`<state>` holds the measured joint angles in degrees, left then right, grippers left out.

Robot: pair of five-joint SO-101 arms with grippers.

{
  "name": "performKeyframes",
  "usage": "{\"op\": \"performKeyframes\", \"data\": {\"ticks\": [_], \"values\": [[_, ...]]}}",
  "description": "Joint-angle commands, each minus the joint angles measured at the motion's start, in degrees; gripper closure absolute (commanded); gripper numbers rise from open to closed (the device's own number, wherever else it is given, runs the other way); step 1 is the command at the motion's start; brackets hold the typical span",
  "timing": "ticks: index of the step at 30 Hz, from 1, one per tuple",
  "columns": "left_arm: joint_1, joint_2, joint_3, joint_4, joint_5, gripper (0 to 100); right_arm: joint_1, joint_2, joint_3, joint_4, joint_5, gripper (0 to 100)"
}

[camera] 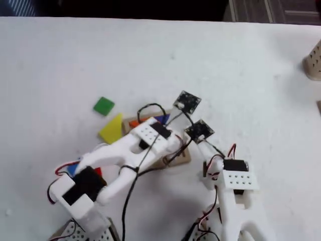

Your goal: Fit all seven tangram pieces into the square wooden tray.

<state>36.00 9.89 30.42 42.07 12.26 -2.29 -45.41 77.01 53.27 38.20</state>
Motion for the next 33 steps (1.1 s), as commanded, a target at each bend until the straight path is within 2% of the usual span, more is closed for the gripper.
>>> {"op": "performKeyframes", "data": {"ticks": [1,19,29,33], "values": [[-4.44,0.22,-2.20,0.53,0.62,98,-0.66,-0.92,-0.26,-0.75,0.70,98.1],[-9.01,0.04,-2.64,0.53,0.88,98,-0.57,-0.92,-0.26,-0.75,0.70,98.1],[-8.48,-0.40,-2.64,0.70,0.62,98,-0.66,-0.92,-0.26,-0.75,0.70,98.1],[-8.40,-5.05,-1.67,2.37,0.62,98,-0.66,-0.92,-0.26,-0.75,0.70,98.1]]}}
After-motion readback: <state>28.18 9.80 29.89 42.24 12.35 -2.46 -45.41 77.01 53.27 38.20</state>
